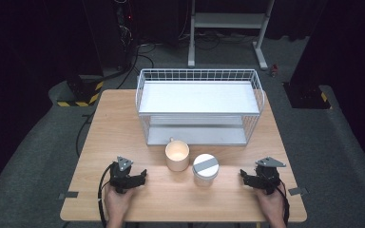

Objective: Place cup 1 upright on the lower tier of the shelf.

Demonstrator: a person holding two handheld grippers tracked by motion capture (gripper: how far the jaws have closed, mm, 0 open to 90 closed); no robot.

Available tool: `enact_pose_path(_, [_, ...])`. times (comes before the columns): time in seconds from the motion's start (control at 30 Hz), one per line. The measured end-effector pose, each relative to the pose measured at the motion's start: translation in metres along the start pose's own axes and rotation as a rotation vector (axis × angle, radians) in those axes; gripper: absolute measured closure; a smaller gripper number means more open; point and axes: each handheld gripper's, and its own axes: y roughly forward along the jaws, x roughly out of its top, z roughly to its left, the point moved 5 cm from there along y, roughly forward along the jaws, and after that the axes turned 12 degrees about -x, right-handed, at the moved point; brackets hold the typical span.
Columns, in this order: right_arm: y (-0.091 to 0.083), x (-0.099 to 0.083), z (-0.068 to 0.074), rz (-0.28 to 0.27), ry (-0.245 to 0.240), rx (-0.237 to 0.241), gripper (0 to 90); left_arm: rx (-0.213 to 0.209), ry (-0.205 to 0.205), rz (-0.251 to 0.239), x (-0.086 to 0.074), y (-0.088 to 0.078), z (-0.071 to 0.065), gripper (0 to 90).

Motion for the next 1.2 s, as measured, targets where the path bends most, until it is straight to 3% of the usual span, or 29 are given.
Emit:
enact_pose_path(0.47, [0.000,0.000,0.000,0.005,0.004,-0.002,18.8,0.002,-0.003,0.000,0.000,0.000,0.000,15.5])
enact_pose_path(0.67, [0.001,0.000,-0.002,0.015,0.018,-0.018,14.0,0.002,-0.003,0.000,0.000,0.000,0.000,15.4])
enact_pose_path(0.87, [-0.003,-0.002,-0.002,0.003,0.040,0.020,14.2,0.003,-0.004,0.000,0.000,0.000,0.000,15.5])
enact_pose_path(0.97, [-0.008,-0.004,0.000,-0.030,0.055,0.036,14.5,0.004,-0.005,-0.001,0.000,0.000,0.000,15.5])
enact_pose_path(1.2, [-0.026,-0.008,0.012,-0.080,0.027,0.092,14.4,0.004,-0.005,-0.001,0.000,0.000,0.000,15.6])
